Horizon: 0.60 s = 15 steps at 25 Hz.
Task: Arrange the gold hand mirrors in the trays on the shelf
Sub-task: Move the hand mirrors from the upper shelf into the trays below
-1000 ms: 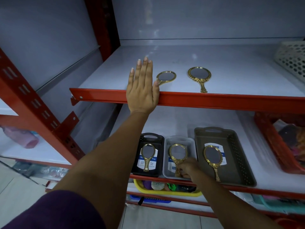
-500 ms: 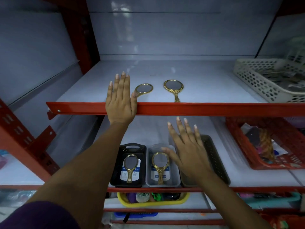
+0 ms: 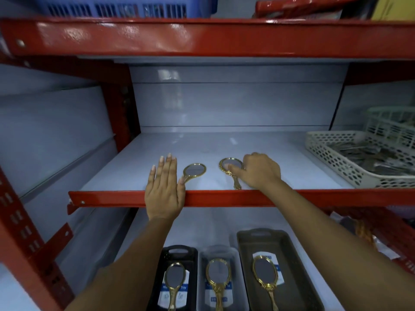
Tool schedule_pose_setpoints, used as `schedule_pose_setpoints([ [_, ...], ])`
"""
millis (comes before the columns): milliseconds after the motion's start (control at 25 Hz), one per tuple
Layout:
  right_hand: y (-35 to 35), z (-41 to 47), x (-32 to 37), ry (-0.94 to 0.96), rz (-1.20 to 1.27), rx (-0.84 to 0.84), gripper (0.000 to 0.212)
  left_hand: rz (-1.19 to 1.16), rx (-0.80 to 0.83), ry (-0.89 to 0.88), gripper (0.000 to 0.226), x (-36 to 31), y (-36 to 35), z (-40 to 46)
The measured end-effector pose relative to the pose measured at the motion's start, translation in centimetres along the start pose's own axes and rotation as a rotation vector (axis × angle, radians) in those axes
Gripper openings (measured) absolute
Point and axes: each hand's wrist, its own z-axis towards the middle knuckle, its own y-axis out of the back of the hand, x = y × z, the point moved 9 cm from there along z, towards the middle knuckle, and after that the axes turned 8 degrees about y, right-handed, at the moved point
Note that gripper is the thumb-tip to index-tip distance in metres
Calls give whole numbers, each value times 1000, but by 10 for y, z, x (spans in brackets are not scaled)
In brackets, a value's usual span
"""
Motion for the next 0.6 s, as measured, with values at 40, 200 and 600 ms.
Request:
schedule_pose_setpoints([
  [40,-8,7,-5,-54,21,76,59,3,9,2,60,0,-1,0],
  [200,-24,20,-8,-101,-32,223,43,-2,24,13,61,0,-3,0],
  [600,-39,24,-36,-388,629,341,12,-20,-19,6,55,1,-2,0],
])
